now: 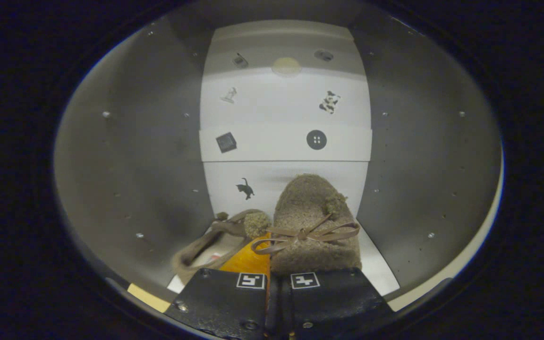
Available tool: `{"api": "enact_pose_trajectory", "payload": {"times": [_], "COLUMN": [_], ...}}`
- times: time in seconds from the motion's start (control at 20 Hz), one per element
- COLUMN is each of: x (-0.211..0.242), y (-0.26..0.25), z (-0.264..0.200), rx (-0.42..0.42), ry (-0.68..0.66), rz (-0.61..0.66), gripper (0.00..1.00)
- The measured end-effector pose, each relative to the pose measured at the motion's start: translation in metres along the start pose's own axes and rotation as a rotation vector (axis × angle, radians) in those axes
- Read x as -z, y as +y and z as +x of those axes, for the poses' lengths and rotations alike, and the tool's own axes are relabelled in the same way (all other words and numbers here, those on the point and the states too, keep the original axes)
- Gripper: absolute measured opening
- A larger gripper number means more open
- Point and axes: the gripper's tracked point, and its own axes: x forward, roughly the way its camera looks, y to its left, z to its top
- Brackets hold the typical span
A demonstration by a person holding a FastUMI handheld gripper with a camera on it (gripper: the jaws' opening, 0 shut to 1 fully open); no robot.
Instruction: Open the shoe cabinet door, grab the shoes and put them into the shoe cabinet, then close the shoe cabinet door.
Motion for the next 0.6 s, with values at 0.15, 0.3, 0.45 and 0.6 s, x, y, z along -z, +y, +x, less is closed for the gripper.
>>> {"api": "enact_pose_trajectory", "payload": {"times": [0.15,0.3,0.45,0.6], "x": [0.008,0.019,0.025,0.033], "y": [-0.009,-0.017,-0.023,-0.016], "z": [0.037,0.055,0.061,0.058], "rx": [0.019,0.031,0.05,0.032], "ry": [0.048,0.112,0.163,0.213], "rz": [-0.011,0.012,0.02,0.028], "gripper": [0.07,0.13,0.18,0.24]}}
